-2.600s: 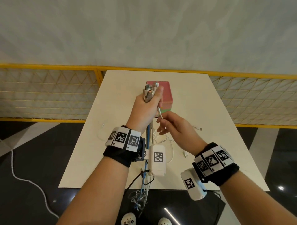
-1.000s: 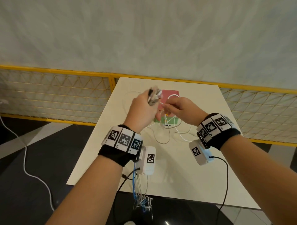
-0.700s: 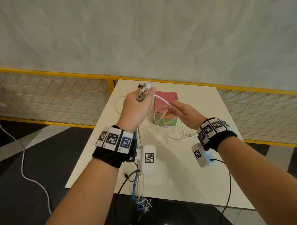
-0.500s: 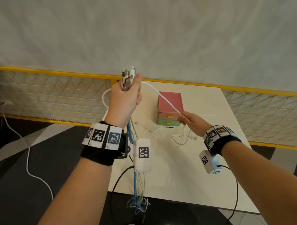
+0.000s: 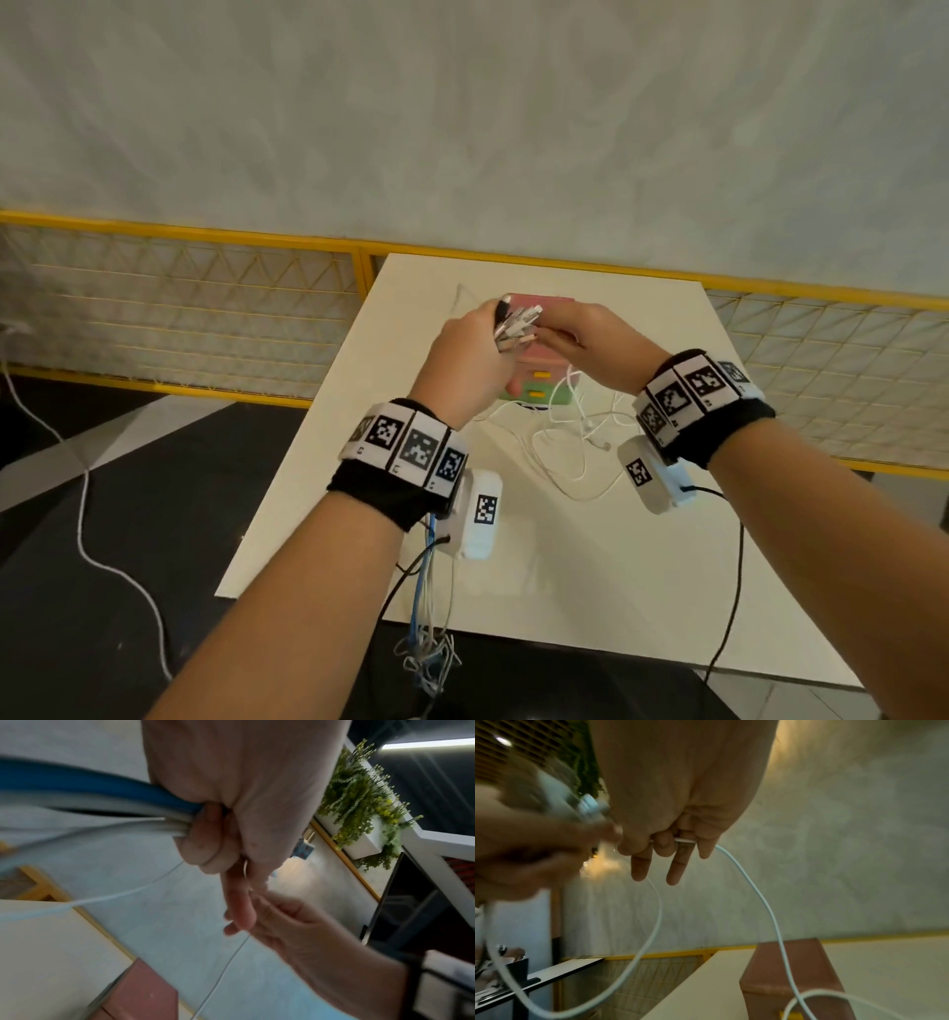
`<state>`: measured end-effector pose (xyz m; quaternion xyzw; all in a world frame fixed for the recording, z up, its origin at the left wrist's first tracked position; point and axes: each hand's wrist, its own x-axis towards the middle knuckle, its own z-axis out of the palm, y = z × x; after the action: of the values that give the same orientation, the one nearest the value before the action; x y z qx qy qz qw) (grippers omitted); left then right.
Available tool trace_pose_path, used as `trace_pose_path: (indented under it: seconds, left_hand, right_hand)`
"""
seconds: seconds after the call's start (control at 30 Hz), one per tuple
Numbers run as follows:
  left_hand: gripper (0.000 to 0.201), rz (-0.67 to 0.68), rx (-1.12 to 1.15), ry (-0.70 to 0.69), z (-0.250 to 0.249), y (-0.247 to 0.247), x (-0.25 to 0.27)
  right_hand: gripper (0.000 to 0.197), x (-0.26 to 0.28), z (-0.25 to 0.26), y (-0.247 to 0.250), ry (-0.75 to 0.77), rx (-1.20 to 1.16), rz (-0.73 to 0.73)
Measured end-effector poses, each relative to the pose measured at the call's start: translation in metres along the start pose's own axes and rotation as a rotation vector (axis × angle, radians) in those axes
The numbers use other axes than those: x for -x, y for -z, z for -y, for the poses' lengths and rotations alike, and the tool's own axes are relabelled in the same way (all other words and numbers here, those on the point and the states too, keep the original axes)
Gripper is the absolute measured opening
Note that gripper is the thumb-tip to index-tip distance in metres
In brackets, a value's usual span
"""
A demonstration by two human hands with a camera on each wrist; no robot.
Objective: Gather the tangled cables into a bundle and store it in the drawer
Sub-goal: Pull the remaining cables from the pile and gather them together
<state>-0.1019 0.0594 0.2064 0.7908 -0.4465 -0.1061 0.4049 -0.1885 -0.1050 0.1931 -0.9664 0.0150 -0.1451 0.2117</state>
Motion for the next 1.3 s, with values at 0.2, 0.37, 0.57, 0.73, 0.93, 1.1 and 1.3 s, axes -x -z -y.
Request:
trace_pose_path:
  seconds: [0.2,0.37,0.57,0.73,0.93,1.1,1.3]
  left_hand:
    - [0.028,-0.163,0.155,0.001,0.003,0.007,0.004]
    - [0.038,-0.334,0.324,-0.042,-0.006,0.022,0.013]
    - [0.035,-0.388,0.43,-0.014,-0.008,0.034,0.021]
    - [0.028,-0.43,0.477,0.035,-0.003,0.043,0.024]
    - [0.043,-0.486,0.683,0.09,0.0,0.046,0.034]
    - [0.027,-0.365,0.671,0.089,-0.003,0.043,0.044]
    - [0.053,-0.053,0.673,-0.023,-0.024,0.038,0.056]
  right_hand:
    - [0.026,0.003,0.002,0.014,0.005,0.021,-0.017]
    - [0.031,0.006,-0.007,0.009,-0.13,-0.059,-0.024]
    - [0.03,0.001,-0.012,0.011,-0.131,-0.042,-0.051]
    - [0.025,0.016,-0.016,0.018,-0.258,-0.034,-0.056]
    - [0.01,0.042,0.042,0.039,-0.29,-0.189,-0.056]
    - [0.011,0.078,0.095,0.048,-0.248,-0.135,0.383]
    - [0.018,0.097,0.104,0.04,-0.214,-0.117,0.16]
